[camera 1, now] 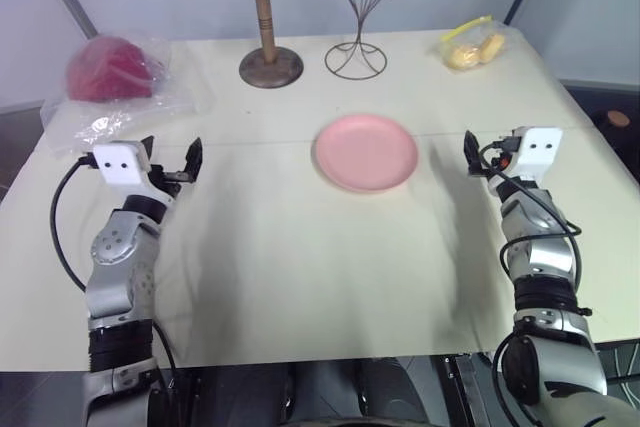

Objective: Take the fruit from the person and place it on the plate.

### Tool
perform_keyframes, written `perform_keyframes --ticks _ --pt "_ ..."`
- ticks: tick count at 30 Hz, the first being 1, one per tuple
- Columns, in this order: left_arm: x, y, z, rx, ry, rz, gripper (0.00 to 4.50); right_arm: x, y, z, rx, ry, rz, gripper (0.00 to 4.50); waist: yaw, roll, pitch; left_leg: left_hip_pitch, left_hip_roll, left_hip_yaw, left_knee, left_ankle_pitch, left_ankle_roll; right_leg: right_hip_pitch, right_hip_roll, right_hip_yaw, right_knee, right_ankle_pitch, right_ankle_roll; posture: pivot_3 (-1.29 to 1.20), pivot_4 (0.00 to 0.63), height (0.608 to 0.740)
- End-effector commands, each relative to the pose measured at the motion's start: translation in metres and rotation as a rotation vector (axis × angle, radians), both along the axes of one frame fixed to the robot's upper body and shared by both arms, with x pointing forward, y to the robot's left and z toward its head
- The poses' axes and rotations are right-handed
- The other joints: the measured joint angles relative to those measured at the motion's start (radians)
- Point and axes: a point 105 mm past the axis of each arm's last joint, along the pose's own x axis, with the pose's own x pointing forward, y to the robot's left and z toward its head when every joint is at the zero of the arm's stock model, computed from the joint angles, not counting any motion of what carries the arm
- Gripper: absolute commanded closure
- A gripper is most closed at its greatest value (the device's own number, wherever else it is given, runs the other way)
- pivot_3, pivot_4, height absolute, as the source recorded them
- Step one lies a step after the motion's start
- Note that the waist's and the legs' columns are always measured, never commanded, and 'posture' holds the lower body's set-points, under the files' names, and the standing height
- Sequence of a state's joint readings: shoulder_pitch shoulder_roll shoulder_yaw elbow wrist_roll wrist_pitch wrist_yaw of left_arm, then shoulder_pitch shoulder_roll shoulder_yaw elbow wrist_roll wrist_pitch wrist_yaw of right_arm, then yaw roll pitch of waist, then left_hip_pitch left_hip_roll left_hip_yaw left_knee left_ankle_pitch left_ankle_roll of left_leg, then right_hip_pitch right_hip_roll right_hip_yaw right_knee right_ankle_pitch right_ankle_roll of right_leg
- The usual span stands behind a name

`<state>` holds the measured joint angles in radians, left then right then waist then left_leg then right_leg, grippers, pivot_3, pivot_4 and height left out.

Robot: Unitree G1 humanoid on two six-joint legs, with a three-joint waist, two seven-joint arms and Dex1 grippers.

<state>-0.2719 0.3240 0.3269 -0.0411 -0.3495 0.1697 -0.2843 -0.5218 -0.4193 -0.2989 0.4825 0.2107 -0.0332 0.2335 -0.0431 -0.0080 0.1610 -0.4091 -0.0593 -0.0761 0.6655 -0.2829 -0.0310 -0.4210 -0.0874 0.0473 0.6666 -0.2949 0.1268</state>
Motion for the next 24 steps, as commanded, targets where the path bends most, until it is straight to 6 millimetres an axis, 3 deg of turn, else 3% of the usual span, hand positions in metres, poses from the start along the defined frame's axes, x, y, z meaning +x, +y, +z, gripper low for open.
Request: perform_keyframes --ticks 1,24 --pt "-0.0026 0.0021 0.0110 0.017 -0.037 0.007 0.00 -0.0001 0.0040 0.0196 -0.025 -0.063 0.013 0.05 0.000 0.000 0.000 0.000 0.000 0.000 0.000 0.000 0.000 0.000 0.000 0.000 0.000 0.000 0.000 0.00 0.150 0.740" --pt "-0.0047 0.0014 0.0121 0.008 -0.059 0.035 0.00 0.0046 0.0125 0.0176 -0.014 -0.064 0.042 0.05 0.000 0.000 0.000 0.000 0.000 0.000 0.000 0.000 0.000 0.000 0.000 0.000 0.000 0.000 0.000 0.00 0.150 0.740"
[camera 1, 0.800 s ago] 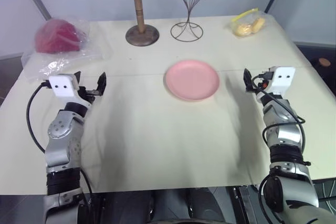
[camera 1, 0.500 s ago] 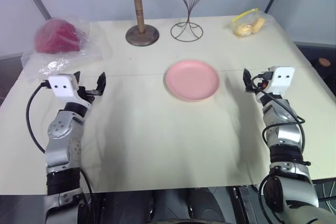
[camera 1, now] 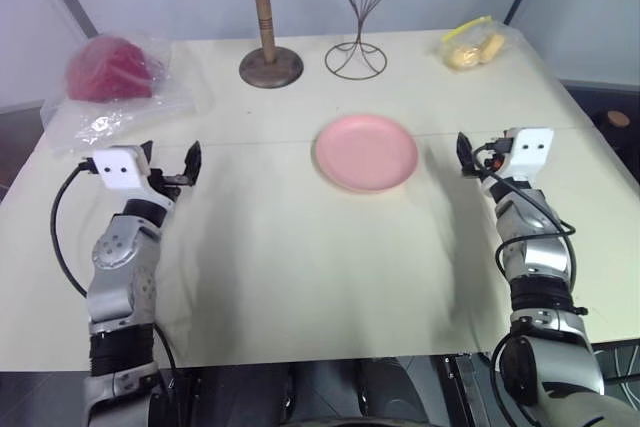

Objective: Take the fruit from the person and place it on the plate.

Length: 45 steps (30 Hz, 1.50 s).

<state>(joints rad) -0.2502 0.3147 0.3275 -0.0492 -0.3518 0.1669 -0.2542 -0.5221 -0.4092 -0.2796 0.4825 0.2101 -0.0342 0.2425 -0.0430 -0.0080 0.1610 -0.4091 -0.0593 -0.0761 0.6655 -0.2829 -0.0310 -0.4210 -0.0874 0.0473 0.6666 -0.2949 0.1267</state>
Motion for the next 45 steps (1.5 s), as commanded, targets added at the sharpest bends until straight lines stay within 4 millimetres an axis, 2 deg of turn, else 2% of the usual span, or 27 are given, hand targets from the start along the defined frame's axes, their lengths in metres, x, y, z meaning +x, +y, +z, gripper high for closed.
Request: perform_keyframes --ticks 1,39,45 --pt "-0.001 -0.001 0.018 0.024 -0.074 0.007 0.00 0.003 0.004 0.021 -0.010 -0.074 0.013 0.05 0.000 0.000 0.000 0.000 0.000 0.000 0.000 0.000 0.000 0.000 0.000 0.000 0.000 0.000 0.000 0.00 0.150 0.740" --pt "0.000 0.004 0.016 0.046 -0.065 0.020 0.00 0.003 0.006 0.019 -0.026 -0.073 0.015 0.05 0.000 0.000 0.000 0.000 0.000 0.000 0.000 0.000 0.000 0.000 0.000 0.000 0.000 0.000 0.000 0.00 0.150 0.740" --pt "0.002 0.009 0.022 0.082 -0.065 0.010 0.00 0.002 0.006 0.018 -0.025 -0.070 0.016 0.05 -0.001 0.000 0.000 0.000 0.000 0.000 0.000 0.000 0.000 0.000 0.000 0.000 0.000 0.000 0.000 0.00 0.150 0.740"
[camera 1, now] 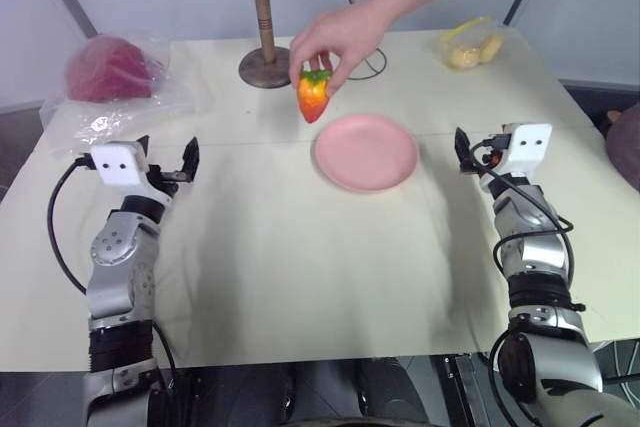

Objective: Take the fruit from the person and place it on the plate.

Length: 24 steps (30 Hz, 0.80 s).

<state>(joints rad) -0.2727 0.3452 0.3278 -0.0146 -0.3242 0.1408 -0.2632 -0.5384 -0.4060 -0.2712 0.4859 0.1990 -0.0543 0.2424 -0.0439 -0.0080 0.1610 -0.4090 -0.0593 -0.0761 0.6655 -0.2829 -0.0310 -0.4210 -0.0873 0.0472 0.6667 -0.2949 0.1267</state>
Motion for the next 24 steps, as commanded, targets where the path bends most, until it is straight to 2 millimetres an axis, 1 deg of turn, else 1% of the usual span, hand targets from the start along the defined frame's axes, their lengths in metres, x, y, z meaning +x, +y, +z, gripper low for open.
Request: perform_keyframes --ticks 1,4,7,9,13,15,16,17,19,21,24 --pt "-0.001 0.004 0.018 0.036 -0.054 -0.007 0.00 0.000 0.002 0.011 -0.009 -0.043 0.005 0.05 0.001 0.000 0.000 0.000 0.000 0.000 0.000 0.000 0.000 0.000 0.000 0.000 0.000 0.000 0.000 0.00 0.150 0.740" --pt "-0.001 0.004 0.028 0.061 -0.064 -0.049 0.00 -0.001 0.002 0.010 -0.009 -0.041 0.004 0.05 0.000 0.000 0.000 0.000 0.000 0.000 0.000 0.000 0.000 0.000 0.000 0.000 0.000 0.000 0.000 0.00 0.150 0.740" --pt "-0.005 -0.005 0.049 0.110 -0.091 -0.163 0.00 -0.001 0.001 0.010 -0.012 -0.038 0.004 0.05 -0.001 0.000 0.000 0.000 0.000 0.000 0.000 0.000 0.000 0.000 0.000 0.000 0.000 0.000 0.000 0.00 0.150 0.740" --pt "-0.007 -0.007 0.059 0.121 -0.099 -0.204 0.00 -0.002 0.001 0.010 -0.013 -0.038 0.004 0.05 0.000 0.000 0.000 0.000 0.000 0.000 0.000 0.000 0.000 0.000 0.000 0.000 0.000 0.000 0.000 0.00 0.150 0.740" --pt "-0.009 -0.010 0.067 0.144 -0.097 -0.247 0.00 -0.002 0.000 0.010 -0.015 -0.038 0.004 0.05 -0.001 0.000 0.000 0.000 0.000 0.000 0.000 0.000 0.000 0.000 0.000 0.000 0.000 0.000 0.000 0.00 0.150 0.740" --pt "-0.009 -0.012 0.068 0.151 -0.094 -0.260 0.00 -0.003 0.005 0.012 -0.017 -0.039 0.052 0.05 -0.002 0.000 0.000 0.000 0.000 0.000 0.000 0.000 0.000 0.000 0.000 0.000 0.000 0.000 0.000 0.00 0.150 0.740" --pt "-0.009 -0.012 0.067 0.153 -0.092 -0.256 0.00 -0.008 0.025 0.018 -0.029 -0.039 0.214 0.05 -0.001 0.000 0.000 0.000 0.000 0.000 0.000 0.000 0.000 0.000 0.000 0.000 0.000 0.000 0.000 0.00 0.150 0.740" --pt "-0.009 -0.012 0.066 0.154 -0.090 -0.252 0.00 -0.014 0.040 0.022 -0.039 -0.038 0.338 0.05 0.000 0.000 0.000 0.000 0.000 0.000 0.000 0.000 0.000 0.000 0.000 0.000 0.000 0.000 0.000 0.00 0.150 0.740" --pt "-0.008 -0.011 0.063 0.151 -0.082 -0.248 0.00 -0.042 0.072 0.029 -0.068 0.024 0.662 0.05 0.000 0.000 0.000 0.000 0.000 0.000 0.000 0.000 0.000 0.000 0.000 0.000 0.000 0.000 0.000 0.00 0.150 0.740" --pt "-0.008 -0.011 0.060 0.147 -0.072 -0.249 0.00 -0.064 0.081 0.033 -0.112 0.118 0.818 0.05 0.001 0.000 0.000 0.000 0.000 -0.001 0.000 0.000 0.000 0.000 0.000 0.000 0.000 0.000 0.000 0.00 0.150 0.740" --pt "-0.008 -0.011 0.051 0.138 -0.044 -0.256 0.00 -0.076 0.079 0.040 -0.206 0.208 0.875 0.05 0.005 0.000 0.000 0.000 0.000 -0.001 0.001 -0.001 0.001 0.001 0.000 -0.001 -0.001 0.000 0.000 0.00 0.150 0.740"
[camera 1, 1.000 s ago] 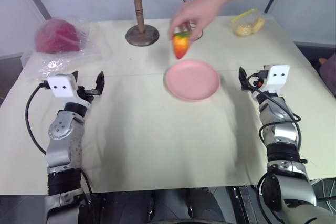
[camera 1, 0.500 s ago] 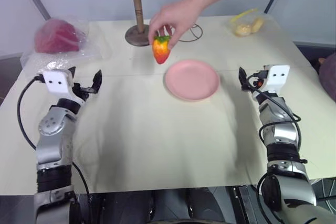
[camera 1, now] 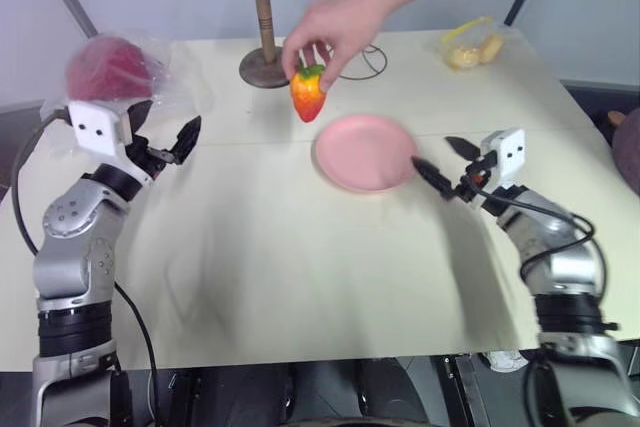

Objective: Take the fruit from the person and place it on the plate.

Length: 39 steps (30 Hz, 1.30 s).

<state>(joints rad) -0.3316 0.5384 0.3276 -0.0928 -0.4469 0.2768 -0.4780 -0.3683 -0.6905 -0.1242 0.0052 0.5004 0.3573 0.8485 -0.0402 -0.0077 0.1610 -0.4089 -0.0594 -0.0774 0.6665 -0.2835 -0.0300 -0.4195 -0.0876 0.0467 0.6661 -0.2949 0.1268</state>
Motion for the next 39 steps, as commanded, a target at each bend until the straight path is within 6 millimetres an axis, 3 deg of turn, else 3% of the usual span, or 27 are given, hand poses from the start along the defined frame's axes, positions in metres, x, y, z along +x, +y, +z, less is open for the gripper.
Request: perform_keyframes --ticks 1,5,8,14,20,31,34,39 --pt "-0.003 0.001 0.001 -0.002 -0.009 -0.007 0.00 -0.014 0.007 0.022 -0.045 -0.001 0.098 0.05 0.002 -0.001 -0.001 0.000 0.000 -0.001 0.000 0.000 0.000 0.001 0.000 0.000 0.000 0.000 0.000 0.00 0.150 0.740" --pt "-0.009 -0.021 -0.014 -0.007 0.074 -0.157 0.00 -0.010 0.011 0.036 -0.051 -0.051 0.085 0.05 0.002 -0.001 -0.001 0.001 0.000 -0.001 0.000 0.000 0.000 0.001 0.000 -0.001 -0.001 0.000 0.000 0.00 0.150 0.740" --pt "-0.008 -0.043 -0.005 -0.030 0.066 -0.254 0.00 -0.009 0.014 0.036 -0.052 -0.055 0.088 0.05 0.007 -0.002 0.000 0.001 0.000 -0.001 0.000 0.000 0.000 0.001 0.000 -0.001 -0.001 0.000 0.000 0.00 0.150 0.740" --pt "0.017 -0.097 0.009 -0.049 0.033 -0.397 0.00 -0.006 0.018 0.035 -0.050 -0.066 0.082 0.05 0.035 -0.002 0.000 0.001 -0.001 -0.002 0.002 0.000 0.000 0.004 -0.001 -0.002 -0.001 0.000 0.000 0.00 0.150 0.740" --pt "0.039 -0.128 0.010 -0.071 0.030 -0.467 0.00 -0.008 0.021 0.033 -0.042 -0.072 0.072 0.05 0.024 -0.002 0.000 0.001 -0.001 -0.001 0.001 0.000 0.000 0.002 0.000 -0.002 -0.001 0.000 0.000 0.00 0.150 0.740" --pt "0.046 -0.150 0.010 -0.085 0.022 -0.544 0.00 -0.010 0.019 0.033 -0.036 -0.086 0.030 0.05 0.026 -0.003 0.000 0.001 -0.001 -0.001 0.001 0.000 0.000 0.002 -0.001 -0.002 -0.001 0.000 0.000 0.00 0.150 0.740" --pt "0.045 -0.151 0.011 -0.091 0.013 -0.545 0.83 -0.009 0.017 0.033 -0.037 -0.090 0.016 0.00 0.026 -0.002 0.000 0.001 -0.001 -0.001 0.001 0.000 0.000 0.002 0.000 -0.002 -0.001 0.000 0.000 0.00 0.150 0.740" --pt "0.045 -0.151 0.012 -0.095 0.004 -0.542 3.28 -0.009 0.017 0.033 -0.034 -0.090 0.015 0.00 0.027 -0.003 0.000 0.001 -0.001 -0.001 0.001 0.000 0.000 0.003 -0.001 -0.002 -0.001 0.000 0.000 0.00 0.150 0.740"
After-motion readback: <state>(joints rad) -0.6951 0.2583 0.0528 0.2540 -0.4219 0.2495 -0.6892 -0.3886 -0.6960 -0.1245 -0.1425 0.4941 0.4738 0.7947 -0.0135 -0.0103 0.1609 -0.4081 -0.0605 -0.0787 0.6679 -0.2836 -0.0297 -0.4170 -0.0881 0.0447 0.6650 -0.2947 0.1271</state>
